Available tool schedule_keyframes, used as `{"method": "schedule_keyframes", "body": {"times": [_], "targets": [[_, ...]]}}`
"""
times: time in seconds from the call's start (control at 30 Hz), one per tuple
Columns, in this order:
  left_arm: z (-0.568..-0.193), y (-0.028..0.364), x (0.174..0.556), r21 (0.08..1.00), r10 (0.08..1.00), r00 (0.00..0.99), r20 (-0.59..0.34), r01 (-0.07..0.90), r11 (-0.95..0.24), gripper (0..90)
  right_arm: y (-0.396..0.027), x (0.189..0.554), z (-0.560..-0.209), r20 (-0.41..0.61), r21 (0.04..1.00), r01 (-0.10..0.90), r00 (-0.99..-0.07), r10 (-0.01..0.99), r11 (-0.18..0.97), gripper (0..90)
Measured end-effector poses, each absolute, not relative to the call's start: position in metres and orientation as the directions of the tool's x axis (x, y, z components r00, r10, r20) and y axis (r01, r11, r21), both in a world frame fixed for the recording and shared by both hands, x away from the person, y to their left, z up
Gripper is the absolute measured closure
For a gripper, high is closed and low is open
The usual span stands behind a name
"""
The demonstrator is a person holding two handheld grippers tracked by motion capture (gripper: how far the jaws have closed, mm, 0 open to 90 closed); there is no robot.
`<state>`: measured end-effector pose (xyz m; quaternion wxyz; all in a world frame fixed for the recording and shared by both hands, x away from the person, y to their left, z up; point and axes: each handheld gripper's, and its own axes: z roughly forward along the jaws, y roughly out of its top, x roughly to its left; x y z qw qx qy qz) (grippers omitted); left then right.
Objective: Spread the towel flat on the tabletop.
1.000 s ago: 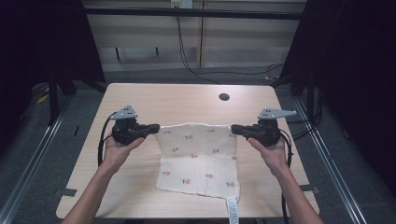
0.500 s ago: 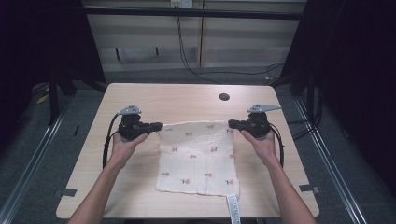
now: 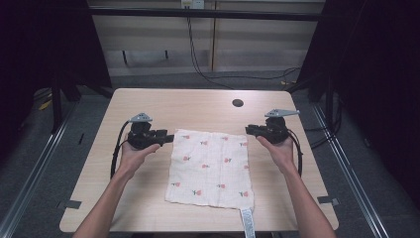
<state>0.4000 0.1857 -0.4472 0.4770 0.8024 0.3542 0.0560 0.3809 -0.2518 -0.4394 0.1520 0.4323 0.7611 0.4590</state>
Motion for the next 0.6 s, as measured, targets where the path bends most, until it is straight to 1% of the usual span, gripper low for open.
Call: {"method": "schedule_keyframes", "body": {"times": [0.03,0.1,0.13,0.17,0.2,0.23,0.27,0.3,0.4,0.43,0.5,0.53,0.57,0.6], "targets": [[-0.448,0.185,0.396,0.801,0.601,0.759,-0.250,0.511,-0.313,54.9,-0.253,0.374,-0.439,0.165,0.825,0.520,-0.598,0.784,0.223,73.9],[-0.451,0.184,0.392,0.797,0.570,0.781,-0.256,0.504,-0.333,55.9,-0.252,0.366,-0.438,0.165,0.818,0.520,-0.619,0.768,0.243,71.6],[-0.451,0.184,0.392,0.797,0.570,0.781,-0.256,0.504,-0.333,57.4,-0.252,0.366,-0.438,0.165,0.818,0.520,-0.619,0.768,0.243,71.6],[-0.455,0.181,0.388,0.785,0.564,0.790,-0.240,0.500,-0.366,57.5,-0.250,0.354,-0.438,0.153,0.809,0.518,-0.644,0.749,0.279,69.1],[-0.455,0.181,0.388,0.785,0.564,0.790,-0.240,0.500,-0.366,58.4,-0.249,0.350,-0.439,0.155,0.805,0.518,-0.653,0.742,0.287,68.3],[-0.461,0.176,0.382,0.769,0.544,0.805,-0.236,0.497,-0.402,58.3,-0.249,0.345,-0.441,0.160,0.804,0.514,-0.670,0.725,0.299,68.2],[-0.461,0.176,0.382,0.769,0.544,0.805,-0.236,0.497,-0.402,57.5,-0.248,0.342,-0.443,0.158,0.803,0.511,-0.679,0.717,0.308,68.2],[-0.468,0.170,0.376,0.743,0.530,0.817,-0.225,0.496,-0.449,55.6,-0.247,0.337,-0.446,0.159,0.795,0.515,-0.688,0.709,0.321,68.2],[-0.472,0.167,0.369,0.737,0.519,0.825,-0.223,0.491,-0.464,54.3,-0.244,0.331,-0.450,0.160,0.783,0.522,-0.695,0.701,0.338,67.9],[-0.473,0.165,0.363,0.739,0.511,0.834,-0.207,0.476,-0.477,53.9,-0.240,0.324,-0.457,0.173,0.780,0.524,-0.706,0.687,0.342,67.4],[-0.474,0.164,0.360,0.735,0.501,0.841,-0.207,0.471,-0.488,54.3,-0.238,0.321,-0.459,0.179,0.777,0.528,-0.707,0.684,0.342,67.3],[-0.475,0.164,0.357,0.739,0.486,0.849,-0.206,0.460,-0.491,54.7,-0.235,0.317,-0.463,0.173,0.773,0.525,-0.716,0.677,0.357,66.7],[-0.476,0.164,0.353,0.734,0.468,0.861,-0.199,0.447,-0.511,57.5,-0.229,0.312,-0.469,0.158,0.753,0.527,-0.726,0.669,0.394,64.6],[-0.479,0.162,0.351,0.725,0.454,0.869,-0.196,0.440,-0.529,58.3,-0.228,0.310,-0.471,0.152,0.745,0.530,-0.727,0.670,0.405,64.0]]}}
